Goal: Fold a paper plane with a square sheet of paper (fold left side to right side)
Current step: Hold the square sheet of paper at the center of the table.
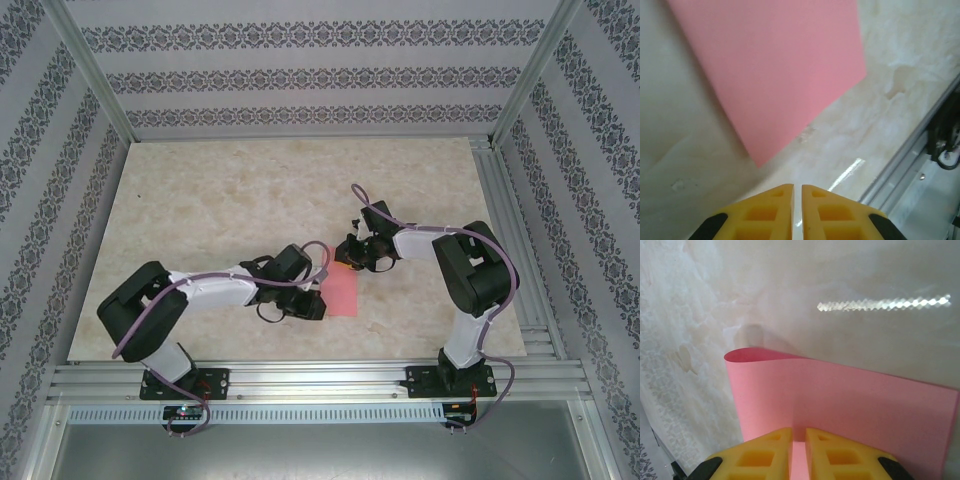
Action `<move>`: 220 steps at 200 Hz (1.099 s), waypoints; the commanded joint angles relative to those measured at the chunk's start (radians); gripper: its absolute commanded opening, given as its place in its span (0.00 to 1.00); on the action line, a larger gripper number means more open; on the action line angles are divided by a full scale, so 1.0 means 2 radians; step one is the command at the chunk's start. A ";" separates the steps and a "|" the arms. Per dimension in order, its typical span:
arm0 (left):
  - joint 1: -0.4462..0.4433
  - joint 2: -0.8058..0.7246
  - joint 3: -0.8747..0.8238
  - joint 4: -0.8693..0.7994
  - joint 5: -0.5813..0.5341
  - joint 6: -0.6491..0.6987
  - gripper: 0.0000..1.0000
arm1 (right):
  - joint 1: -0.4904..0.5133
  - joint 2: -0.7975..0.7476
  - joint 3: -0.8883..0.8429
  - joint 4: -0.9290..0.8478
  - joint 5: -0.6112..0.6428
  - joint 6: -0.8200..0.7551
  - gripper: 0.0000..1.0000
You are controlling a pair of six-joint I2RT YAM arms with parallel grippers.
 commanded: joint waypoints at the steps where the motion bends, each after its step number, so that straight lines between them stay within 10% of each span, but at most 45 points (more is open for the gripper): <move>1: 0.016 -0.004 0.043 -0.013 -0.010 0.011 0.15 | 0.003 0.017 -0.009 -0.049 0.052 -0.014 0.17; 220: 0.020 0.142 0.044 0.067 -0.004 -0.002 0.12 | -0.035 -0.095 0.029 -0.099 0.032 -0.024 0.24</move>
